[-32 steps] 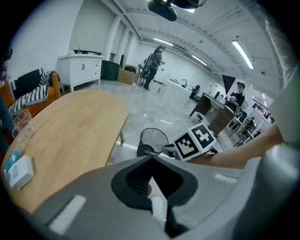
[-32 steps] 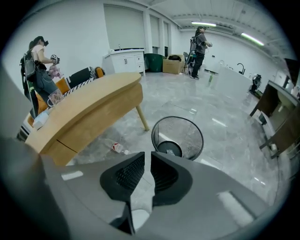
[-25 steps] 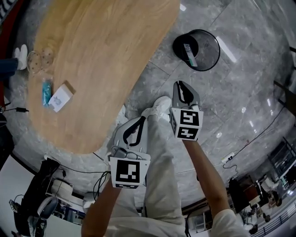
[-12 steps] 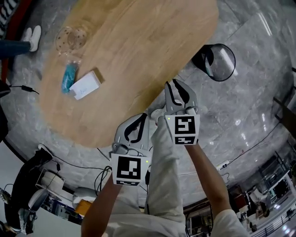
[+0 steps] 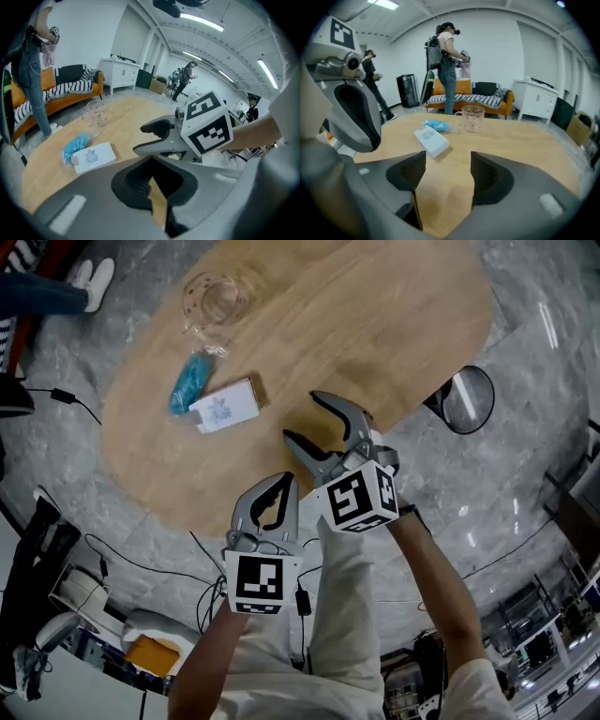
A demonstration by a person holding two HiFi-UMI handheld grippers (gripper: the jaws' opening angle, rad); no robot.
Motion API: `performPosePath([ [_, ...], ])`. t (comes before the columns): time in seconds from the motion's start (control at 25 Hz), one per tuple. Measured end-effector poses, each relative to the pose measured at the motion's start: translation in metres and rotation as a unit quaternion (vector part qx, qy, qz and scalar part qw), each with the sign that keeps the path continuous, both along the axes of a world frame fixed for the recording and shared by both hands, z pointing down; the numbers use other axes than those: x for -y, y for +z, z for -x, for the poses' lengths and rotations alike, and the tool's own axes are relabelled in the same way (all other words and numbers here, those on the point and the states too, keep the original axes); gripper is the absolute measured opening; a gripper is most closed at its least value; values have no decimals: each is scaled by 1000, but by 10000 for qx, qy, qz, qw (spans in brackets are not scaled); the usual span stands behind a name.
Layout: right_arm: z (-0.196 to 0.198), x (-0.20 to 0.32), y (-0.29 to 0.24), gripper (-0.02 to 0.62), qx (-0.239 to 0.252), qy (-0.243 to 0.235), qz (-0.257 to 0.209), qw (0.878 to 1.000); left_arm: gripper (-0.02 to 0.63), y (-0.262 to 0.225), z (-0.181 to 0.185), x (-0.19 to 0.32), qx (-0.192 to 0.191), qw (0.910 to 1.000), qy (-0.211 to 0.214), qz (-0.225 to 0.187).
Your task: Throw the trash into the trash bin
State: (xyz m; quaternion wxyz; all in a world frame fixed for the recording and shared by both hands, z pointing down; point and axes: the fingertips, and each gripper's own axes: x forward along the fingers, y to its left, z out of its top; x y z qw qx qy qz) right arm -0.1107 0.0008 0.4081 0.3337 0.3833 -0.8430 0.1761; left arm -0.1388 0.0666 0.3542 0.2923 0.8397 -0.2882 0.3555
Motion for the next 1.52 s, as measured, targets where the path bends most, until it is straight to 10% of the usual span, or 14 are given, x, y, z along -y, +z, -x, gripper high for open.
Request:
performPosePath([
  [0.28, 58, 13, 24, 361, -647, -1932, 110, 9790, 0, 4, 43, 21, -33, 9986, -524, -3],
  [0.76, 97, 26, 70, 395, -1306, -3361, 523, 9313, 0, 4, 92, 28, 2, 9942, -1076, 79],
  [0.96, 97, 27, 64, 333, -1360, -3287, 376, 9338, 0, 2, 94, 27, -7, 9937, -1119, 40],
  [1.24, 92, 18, 53, 333, -724, -2160, 512, 9724, 0, 17, 99, 11, -22, 9961, -885, 42],
  [1.52, 2, 6, -6, 333, -404, -1142, 429, 9917, 0, -20, 22, 4, -79, 9991, -393, -102],
])
